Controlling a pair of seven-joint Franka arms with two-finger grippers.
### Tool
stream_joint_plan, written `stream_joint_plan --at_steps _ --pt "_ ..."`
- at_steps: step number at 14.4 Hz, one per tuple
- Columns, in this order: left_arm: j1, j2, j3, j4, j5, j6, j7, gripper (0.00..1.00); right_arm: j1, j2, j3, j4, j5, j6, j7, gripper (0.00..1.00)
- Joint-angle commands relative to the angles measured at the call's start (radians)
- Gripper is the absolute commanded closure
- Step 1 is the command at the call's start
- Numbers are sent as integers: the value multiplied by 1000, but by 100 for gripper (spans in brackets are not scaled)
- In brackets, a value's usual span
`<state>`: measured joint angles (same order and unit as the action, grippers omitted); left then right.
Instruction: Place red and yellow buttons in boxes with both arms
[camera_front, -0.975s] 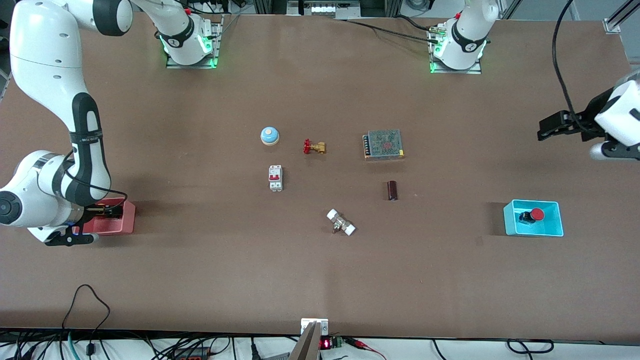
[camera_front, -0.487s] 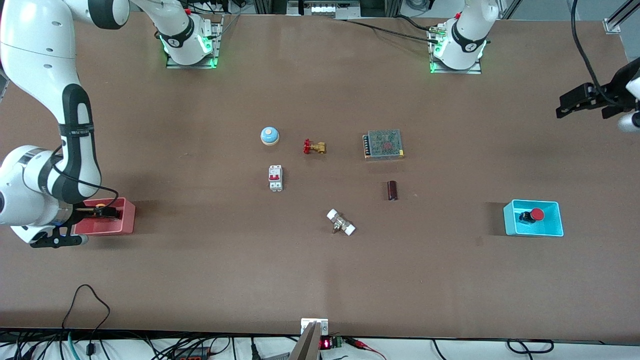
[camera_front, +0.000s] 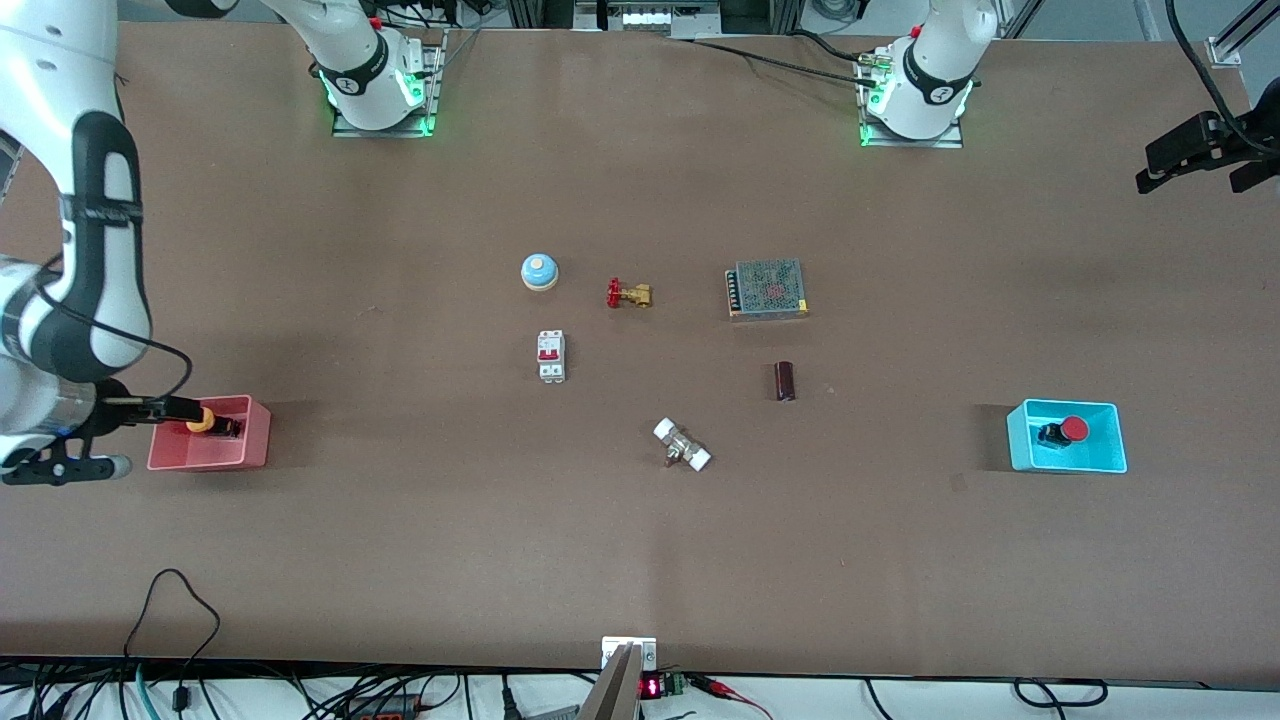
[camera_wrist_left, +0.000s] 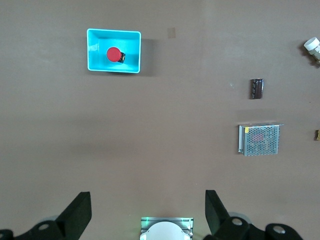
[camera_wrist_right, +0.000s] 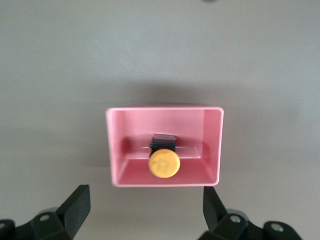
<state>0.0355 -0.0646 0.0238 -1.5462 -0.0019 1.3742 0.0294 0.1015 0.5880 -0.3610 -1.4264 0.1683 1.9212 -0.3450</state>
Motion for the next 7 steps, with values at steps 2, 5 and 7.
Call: stream_joint_plan --at_steps 2,5,7 --pt "-6 -23 16 -28 -17 6 21 0 61 -131 10 -20 19 -46 -5 0" --pt "-6 -18 16 -29 -17 11 20 0 86 -177 10 -19 16 -108 61 0" --pt "-5 -17 16 -38 -17 16 20 0 101 -191 7 -19 16 -152 75 0"
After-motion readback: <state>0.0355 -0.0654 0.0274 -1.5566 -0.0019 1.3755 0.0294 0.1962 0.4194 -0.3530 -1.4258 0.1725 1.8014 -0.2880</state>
